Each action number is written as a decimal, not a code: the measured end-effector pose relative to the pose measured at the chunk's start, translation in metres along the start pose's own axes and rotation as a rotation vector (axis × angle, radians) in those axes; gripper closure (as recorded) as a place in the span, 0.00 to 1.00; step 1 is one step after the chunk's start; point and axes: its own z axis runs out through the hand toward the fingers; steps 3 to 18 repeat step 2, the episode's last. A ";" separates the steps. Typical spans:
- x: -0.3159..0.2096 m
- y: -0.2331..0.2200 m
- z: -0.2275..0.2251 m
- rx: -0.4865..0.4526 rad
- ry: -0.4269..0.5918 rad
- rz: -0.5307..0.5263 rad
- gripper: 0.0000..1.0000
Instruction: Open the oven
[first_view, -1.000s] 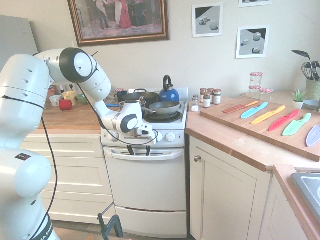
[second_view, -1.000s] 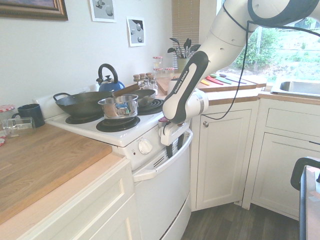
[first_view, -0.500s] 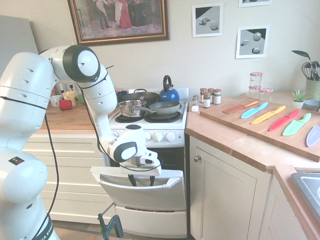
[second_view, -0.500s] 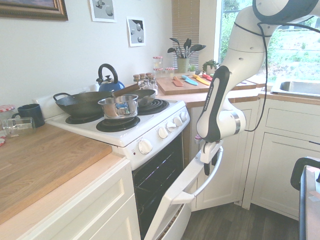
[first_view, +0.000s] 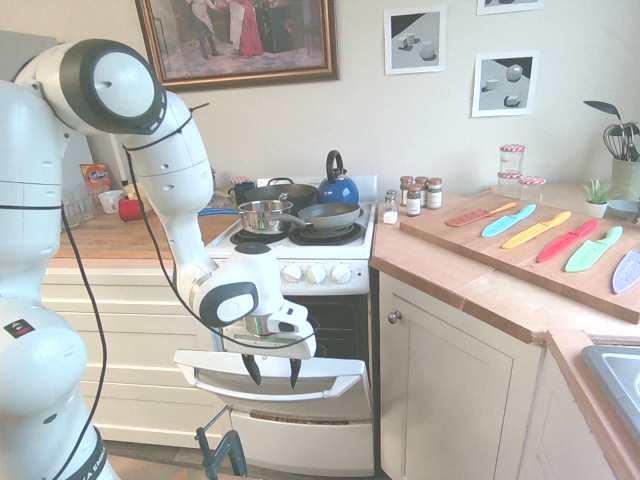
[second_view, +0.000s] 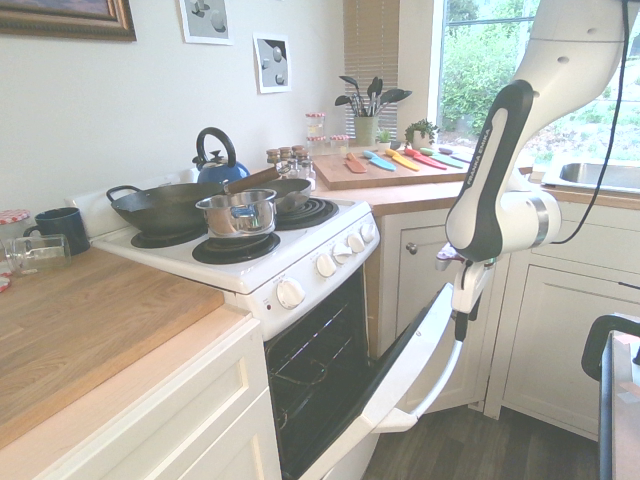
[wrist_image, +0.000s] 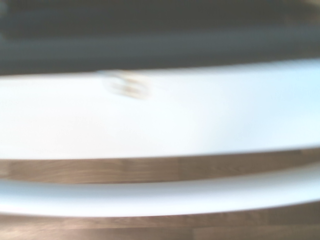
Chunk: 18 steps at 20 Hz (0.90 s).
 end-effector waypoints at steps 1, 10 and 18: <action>-0.004 -0.012 -0.013 -0.002 -0.007 -0.020 0.00; -0.003 -0.025 -0.028 -0.008 -0.018 -0.037 0.00; -0.003 -0.025 -0.028 -0.008 -0.018 -0.037 0.00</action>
